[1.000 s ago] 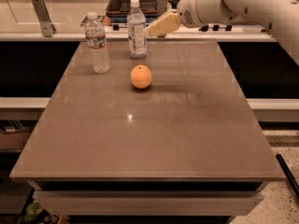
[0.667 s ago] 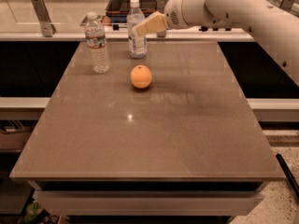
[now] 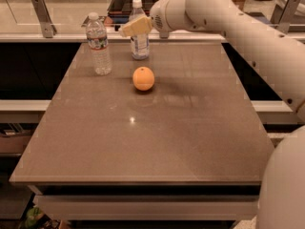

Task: Pick blue plastic bottle

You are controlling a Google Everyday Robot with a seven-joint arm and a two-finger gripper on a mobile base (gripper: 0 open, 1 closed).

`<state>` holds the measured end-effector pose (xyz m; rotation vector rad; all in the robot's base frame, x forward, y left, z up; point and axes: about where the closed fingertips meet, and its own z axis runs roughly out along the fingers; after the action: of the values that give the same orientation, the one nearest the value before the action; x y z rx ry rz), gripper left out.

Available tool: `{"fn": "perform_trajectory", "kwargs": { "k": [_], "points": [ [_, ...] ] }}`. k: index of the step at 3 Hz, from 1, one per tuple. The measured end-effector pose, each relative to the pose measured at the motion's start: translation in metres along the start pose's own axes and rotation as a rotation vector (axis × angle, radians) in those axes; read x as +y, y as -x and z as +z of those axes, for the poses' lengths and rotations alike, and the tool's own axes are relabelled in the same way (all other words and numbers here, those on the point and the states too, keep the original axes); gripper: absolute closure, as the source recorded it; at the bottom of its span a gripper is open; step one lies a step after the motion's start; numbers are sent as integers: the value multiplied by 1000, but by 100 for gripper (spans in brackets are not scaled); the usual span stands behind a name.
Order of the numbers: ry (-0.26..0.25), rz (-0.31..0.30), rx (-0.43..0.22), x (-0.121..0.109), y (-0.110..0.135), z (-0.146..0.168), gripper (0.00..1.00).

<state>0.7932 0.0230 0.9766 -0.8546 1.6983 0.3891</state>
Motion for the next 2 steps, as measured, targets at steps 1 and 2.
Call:
{"fn": "perform_trajectory", "kwargs": {
  "k": [1,2],
  "points": [
    [0,20,-33,-7,-7,21,0],
    [-20,47,-65,-18,-18,29,0]
  ]
}}
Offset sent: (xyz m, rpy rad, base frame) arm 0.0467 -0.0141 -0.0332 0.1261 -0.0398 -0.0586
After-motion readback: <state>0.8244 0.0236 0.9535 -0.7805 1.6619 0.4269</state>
